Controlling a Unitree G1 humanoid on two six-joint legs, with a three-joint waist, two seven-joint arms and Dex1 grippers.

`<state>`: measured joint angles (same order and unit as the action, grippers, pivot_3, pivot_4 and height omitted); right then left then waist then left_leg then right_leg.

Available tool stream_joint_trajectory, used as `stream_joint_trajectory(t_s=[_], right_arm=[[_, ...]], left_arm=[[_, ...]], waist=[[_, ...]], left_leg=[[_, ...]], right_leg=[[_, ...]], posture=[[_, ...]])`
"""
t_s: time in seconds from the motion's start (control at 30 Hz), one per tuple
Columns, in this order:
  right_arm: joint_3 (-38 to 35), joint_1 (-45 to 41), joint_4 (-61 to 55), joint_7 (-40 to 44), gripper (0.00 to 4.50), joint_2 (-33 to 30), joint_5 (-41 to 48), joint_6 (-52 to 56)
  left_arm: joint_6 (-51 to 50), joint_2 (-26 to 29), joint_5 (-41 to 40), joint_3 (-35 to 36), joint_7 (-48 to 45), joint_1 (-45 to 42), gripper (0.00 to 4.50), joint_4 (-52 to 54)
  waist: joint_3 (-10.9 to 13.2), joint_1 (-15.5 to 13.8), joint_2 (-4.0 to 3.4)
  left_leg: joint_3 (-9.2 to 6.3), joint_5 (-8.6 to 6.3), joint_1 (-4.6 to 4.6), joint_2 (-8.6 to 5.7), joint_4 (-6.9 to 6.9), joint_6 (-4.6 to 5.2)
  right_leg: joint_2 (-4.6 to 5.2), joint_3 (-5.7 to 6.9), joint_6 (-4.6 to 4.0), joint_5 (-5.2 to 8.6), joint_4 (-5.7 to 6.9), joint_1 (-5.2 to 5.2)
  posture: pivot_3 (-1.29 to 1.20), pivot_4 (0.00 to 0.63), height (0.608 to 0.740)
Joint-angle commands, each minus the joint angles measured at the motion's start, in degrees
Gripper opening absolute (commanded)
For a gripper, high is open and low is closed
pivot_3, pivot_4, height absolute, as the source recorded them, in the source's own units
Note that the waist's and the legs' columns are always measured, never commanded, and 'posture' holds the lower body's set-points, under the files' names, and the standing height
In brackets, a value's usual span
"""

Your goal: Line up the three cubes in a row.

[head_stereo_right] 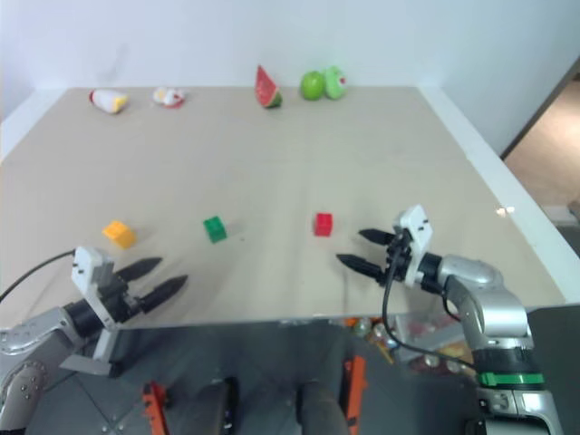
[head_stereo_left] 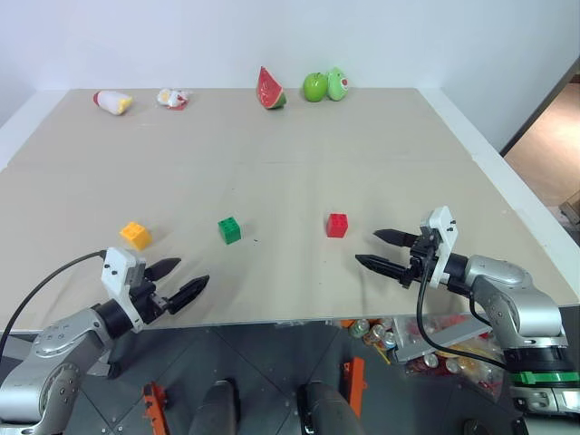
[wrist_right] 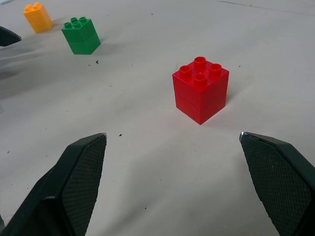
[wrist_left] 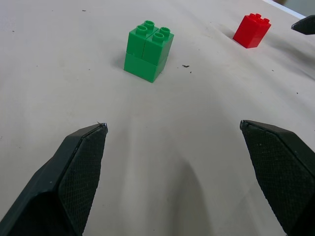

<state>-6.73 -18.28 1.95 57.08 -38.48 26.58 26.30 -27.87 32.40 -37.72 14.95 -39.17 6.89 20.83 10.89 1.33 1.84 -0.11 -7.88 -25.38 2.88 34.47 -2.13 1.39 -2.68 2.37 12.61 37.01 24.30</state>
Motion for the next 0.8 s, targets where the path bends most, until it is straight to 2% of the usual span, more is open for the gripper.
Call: stream_joint_trajectory(t_s=[0.03, 0.13, 0.47, 0.8], right_arm=[[0.0, -0.6, -1.9, -1.9, 4.50, 0.2, -1.0, -0.5], [1.9, -2.5, -2.8, -9.3, 4.50, 2.2, -4.9, 1.5], [2.4, -2.8, -11.9, -16.5, 4.50, 6.0, -1.8, 11.4], [6.7, -4.2, -13.8, -25.5, 4.50, 10.7, -6.3, 14.6]], left_arm=[[1.8, 0.6, 1.5, -0.4, -1.0, -0.4, 4.47, 0.9], [3.3, 2.6, 4.6, -3.2, -2.4, -2.1, 4.47, 3.4], [6.2, 8.2, 10.9, -10.2, -8.2, -5.4, 4.47, 7.5], [7.1, 7.1, 12.5, -12.3, -8.8, -9.4, 4.47, 6.4]], waist=[[0.0, 0.0, 0.00], [0.0, 0.0, 0.02], [0.0, 0.0, 0.01], [0.0, 0.0, 0.01]], left_leg=[[0.00, 0.00, 0.00, 0.00, 0.00, 0.00], [0.00, 0.00, 0.01, 0.00, 0.01, 0.00], [0.08, -0.03, 0.00, 0.05, -0.02, 0.02], [0.11, -0.02, 0.01, 0.08, 0.02, 0.03]], right_leg=[[0.00, 0.00, 0.00, 0.00, 0.00, 0.00], [-0.01, 0.00, -0.01, -0.01, 0.00, 0.00], [-0.03, -0.05, -0.01, 0.00, 0.00, 0.03], [-0.05, -0.07, -0.03, -0.03, 0.01, 0.02]], posture=[[0.00, 0.150, 0.740], [0.00, 0.150, 0.740], [0.00, 0.150, 0.740], [0.00, 0.150, 0.740]])
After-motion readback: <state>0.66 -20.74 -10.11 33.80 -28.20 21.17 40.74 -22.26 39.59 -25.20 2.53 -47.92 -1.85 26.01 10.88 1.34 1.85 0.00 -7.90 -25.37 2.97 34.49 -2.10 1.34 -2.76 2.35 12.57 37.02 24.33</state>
